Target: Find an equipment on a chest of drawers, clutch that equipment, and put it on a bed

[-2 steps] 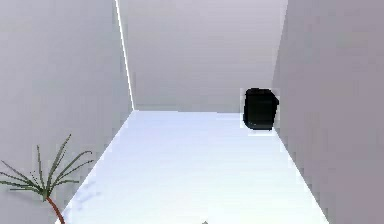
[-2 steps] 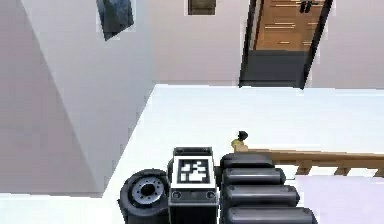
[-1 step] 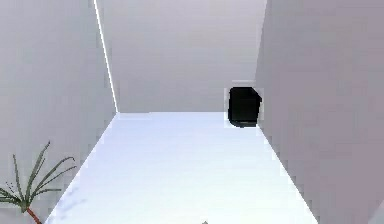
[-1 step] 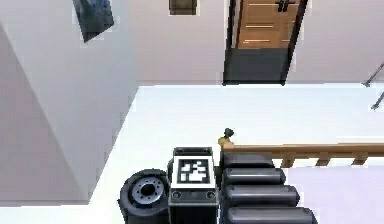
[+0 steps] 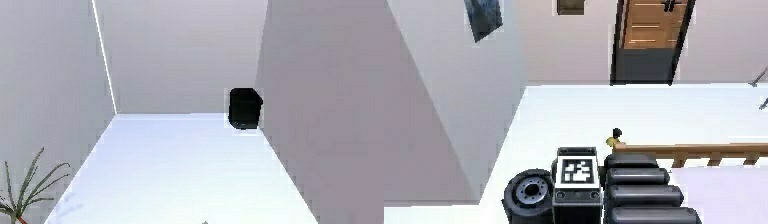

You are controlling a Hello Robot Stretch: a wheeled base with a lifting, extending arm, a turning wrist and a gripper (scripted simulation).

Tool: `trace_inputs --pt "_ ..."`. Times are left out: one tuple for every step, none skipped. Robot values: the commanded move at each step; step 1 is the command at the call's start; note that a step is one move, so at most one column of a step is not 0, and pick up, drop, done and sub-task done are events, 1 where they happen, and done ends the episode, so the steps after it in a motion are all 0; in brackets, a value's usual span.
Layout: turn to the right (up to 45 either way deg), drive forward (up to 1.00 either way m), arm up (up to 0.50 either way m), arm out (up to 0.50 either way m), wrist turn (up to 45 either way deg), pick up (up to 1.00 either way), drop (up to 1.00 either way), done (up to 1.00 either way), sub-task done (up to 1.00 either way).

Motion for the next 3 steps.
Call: trace_inputs --pt "-45.0 0.0 0.0 0.0 0.0 0.0 0.0 0.0 0.0" --pt "-45.0 0.0 0.0 0.0 0.0 0.0 0.0 0.0 0.0" --pt "-12.0 0.0 0.0 0.0 0.0 0.0 0.0 0.0 0.0"
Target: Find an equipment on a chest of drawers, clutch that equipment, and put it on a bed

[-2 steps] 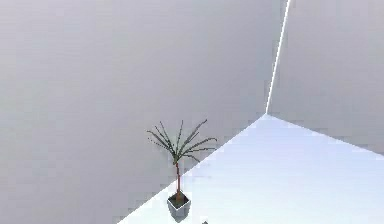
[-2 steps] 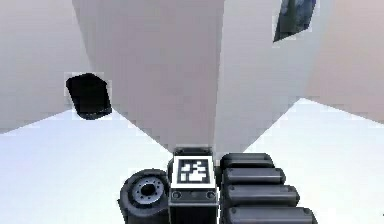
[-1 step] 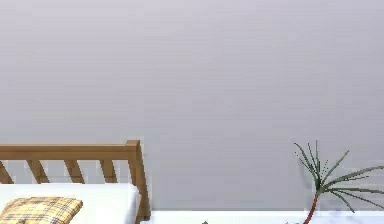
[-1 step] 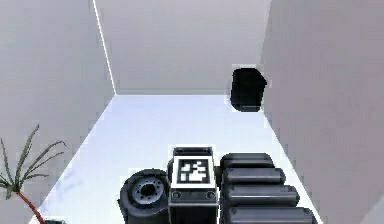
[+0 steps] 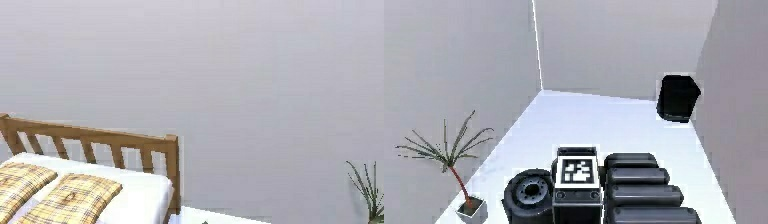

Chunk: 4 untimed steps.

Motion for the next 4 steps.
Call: trace_inputs --pt "45.0 0.0 0.0 0.0 0.0 0.0 0.0 0.0 0.0" --pt "45.0 0.0 0.0 0.0 0.0 0.0 0.0 0.0 0.0" --pt "30.0 0.0 0.0 0.0 0.0 0.0 0.0 0.0 0.0" --pt "-45.0 0.0 0.0 0.0 0.0 0.0 0.0 0.0 0.0"
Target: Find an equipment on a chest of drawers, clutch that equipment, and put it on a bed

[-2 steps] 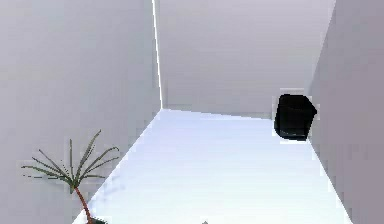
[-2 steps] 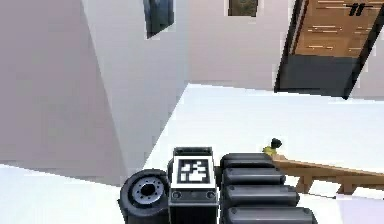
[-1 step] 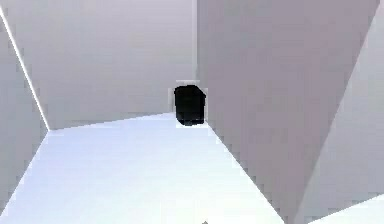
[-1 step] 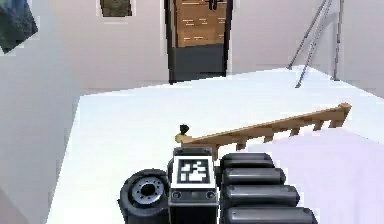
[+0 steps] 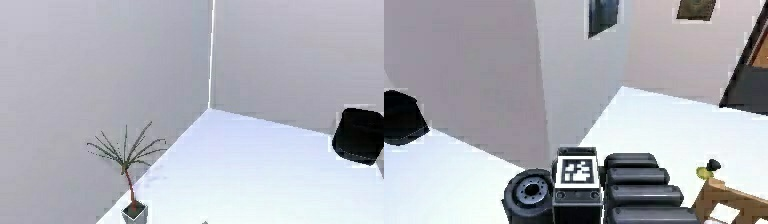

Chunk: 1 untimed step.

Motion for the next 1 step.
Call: trace_inputs --pt "-45.0 0.0 0.0 0.0 0.0 0.0 0.0 0.0 0.0"
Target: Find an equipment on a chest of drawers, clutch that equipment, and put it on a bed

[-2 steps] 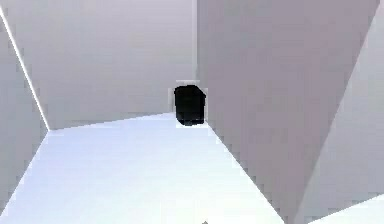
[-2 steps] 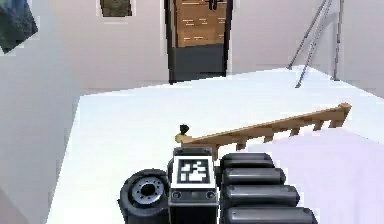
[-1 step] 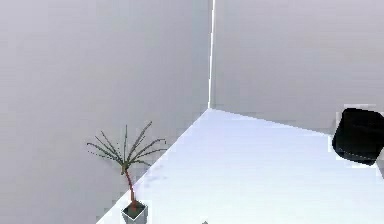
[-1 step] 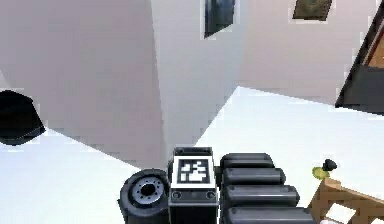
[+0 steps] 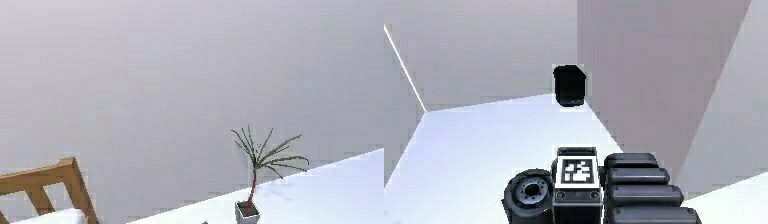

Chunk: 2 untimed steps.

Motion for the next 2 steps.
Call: trace_inputs --pt "-42.0 0.0 0.0 0.0 0.0 0.0 0.0 0.0 0.0" --pt "45.0 0.0 0.0 0.0 0.0 0.0 0.0 0.0 0.0"
